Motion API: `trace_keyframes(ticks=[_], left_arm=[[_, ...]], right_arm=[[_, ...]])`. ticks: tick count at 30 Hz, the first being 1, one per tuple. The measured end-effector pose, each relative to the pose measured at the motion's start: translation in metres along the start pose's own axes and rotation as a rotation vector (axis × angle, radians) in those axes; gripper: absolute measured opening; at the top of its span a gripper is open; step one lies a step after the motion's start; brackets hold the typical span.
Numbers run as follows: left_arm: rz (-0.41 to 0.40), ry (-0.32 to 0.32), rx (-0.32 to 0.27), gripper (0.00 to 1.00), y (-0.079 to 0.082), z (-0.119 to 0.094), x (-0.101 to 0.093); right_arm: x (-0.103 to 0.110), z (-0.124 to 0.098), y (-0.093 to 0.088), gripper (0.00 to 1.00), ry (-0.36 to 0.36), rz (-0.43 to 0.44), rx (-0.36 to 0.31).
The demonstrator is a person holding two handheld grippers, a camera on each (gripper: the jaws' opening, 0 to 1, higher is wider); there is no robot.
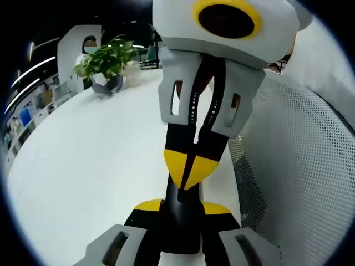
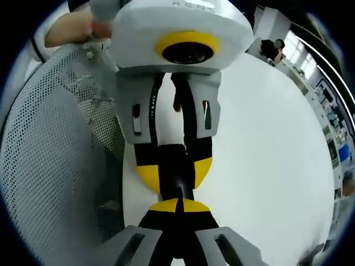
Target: Press the specified remote control buttons in sequence, fully releasing each button before pressing the next.
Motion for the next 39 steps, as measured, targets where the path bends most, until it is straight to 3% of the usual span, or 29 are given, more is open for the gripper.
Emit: trace_keyframes(ticks=[4, 8, 14, 19, 24, 28, 29, 39], left_arm=[[-0.001, -0.001, 0.0, 0.24, 0.0, 0.0, 0.0], [0.0, 0.003, -0.001, 0.24, 0.0, 0.0, -0.001], [-0.002, 0.001, -0.003, 0.24, 0.0, 0.0, -0.001], [0.004, 0.0, 0.0, 0.24, -0.001, 0.0, -0.001], [0.007, 0.002, 0.0, 0.24, -0.001, 0.0, -0.001], [0.006, 0.004, -0.001, 0.24, -0.001, 0.0, -0.002], [0.005, 0.005, -0.002, 0.24, -0.001, 0.0, -0.002], [0.005, 0.005, -0.004, 0.24, 0.0, 0.0, -0.002]], right_arm=[[0.0, 0.0, 0.0, 0.0, 0.009, 0.044, -0.031], [0.001, 0.003, 0.005, 0.0, 0.009, -0.044, -0.01], [0.003, 0.004, 0.008, 0.0, -0.007, -0.102, 0.029], [-0.003, 0.005, 0.009, 0.0, 0.002, -0.049, 0.043], [0.0, 0.003, 0.007, 0.0, -0.014, -0.065, 0.028], [-0.001, 0.001, 0.003, 0.0, 0.009, 0.076, -0.038], [0.0, 0.001, 0.004, 0.0, 0.032, 0.077, -0.041], [-0.001, 0.005, 0.009, 0.0, 0.021, 0.033, -0.029]])
Point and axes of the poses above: the point that each gripper's makers call its tool centre point, and the gripper's own axes: z roughly forward along the fingers, x roughly to its left, y roughly out of its top, the point moved 7 cm from there along -z, roughly backward along the fingers, and after that the axes turned 8 degrees about -z, right-handed, at the moved point
